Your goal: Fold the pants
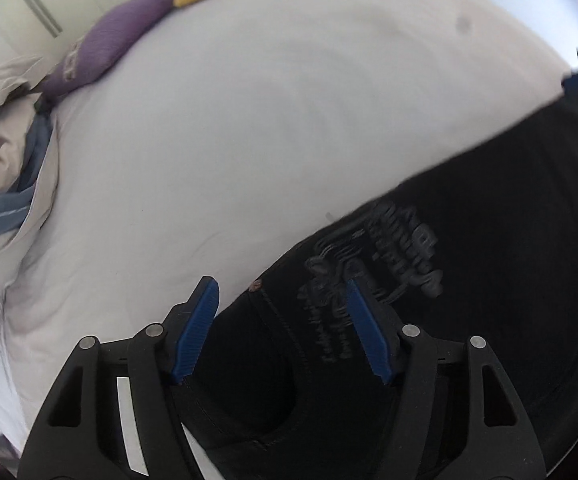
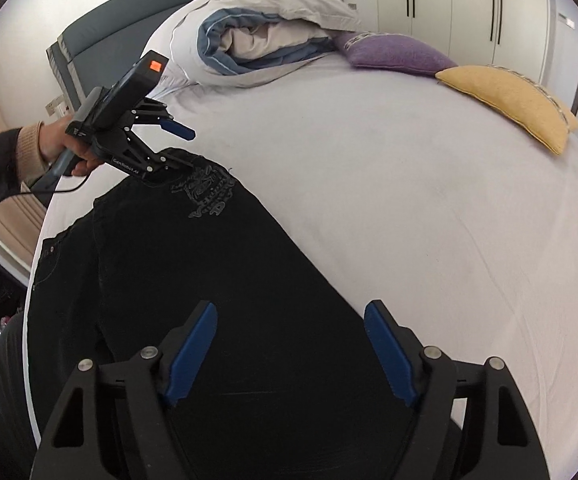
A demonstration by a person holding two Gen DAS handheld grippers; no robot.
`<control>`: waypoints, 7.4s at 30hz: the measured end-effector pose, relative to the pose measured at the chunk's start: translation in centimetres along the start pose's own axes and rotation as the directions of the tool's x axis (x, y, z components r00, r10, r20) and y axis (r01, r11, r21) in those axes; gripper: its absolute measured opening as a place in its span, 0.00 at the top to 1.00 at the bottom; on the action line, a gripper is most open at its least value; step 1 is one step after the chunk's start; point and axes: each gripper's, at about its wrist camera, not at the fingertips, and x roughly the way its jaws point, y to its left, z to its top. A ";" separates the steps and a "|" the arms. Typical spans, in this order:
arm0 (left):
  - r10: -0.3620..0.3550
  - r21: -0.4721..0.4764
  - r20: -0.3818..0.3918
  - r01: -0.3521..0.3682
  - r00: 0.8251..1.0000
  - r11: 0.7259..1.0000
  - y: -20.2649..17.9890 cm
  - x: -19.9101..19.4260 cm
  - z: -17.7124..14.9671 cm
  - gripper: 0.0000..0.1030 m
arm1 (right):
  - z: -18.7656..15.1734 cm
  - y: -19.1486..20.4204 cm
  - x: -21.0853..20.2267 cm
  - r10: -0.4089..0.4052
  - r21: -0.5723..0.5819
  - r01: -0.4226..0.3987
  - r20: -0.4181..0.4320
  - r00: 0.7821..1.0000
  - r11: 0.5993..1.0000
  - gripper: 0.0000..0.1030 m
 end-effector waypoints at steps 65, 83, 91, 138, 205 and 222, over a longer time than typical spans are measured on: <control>-0.026 -0.061 0.232 0.041 0.972 0.997 -3.6 -8.0 -5.9 0.93 | 6.4 6.7 10.3 0.029 -0.281 -0.080 -0.179 0.983 0.956 0.96; -0.036 -0.077 0.172 0.050 0.984 0.996 -8.6 -12.3 -19.6 1.00 | -5.1 20.7 4.4 -0.162 -0.769 -0.079 -0.232 0.959 0.634 0.97; 0.059 0.016 0.230 -0.065 0.971 0.998 -12.3 -14.8 -22.8 1.00 | -5.6 21.9 2.9 -0.192 -0.805 -0.065 -0.218 0.957 0.590 0.97; 0.588 0.134 0.372 -0.668 0.718 0.732 -19.3 -6.4 -23.6 0.94 | 0.1 18.9 -5.2 0.099 -0.440 -0.118 -0.066 0.993 0.890 0.97; 0.403 0.516 0.069 -0.378 0.912 0.768 -20.4 -12.2 -36.6 0.19 | -19.8 38.1 0.5 -0.222 -0.827 0.015 -0.133 0.966 0.562 0.93; -0.016 -0.117 0.269 0.049 0.963 0.992 -23.5 -14.3 -16.4 0.49 | -22.0 33.5 -8.0 -0.154 -0.338 0.133 -0.037 0.987 0.932 0.38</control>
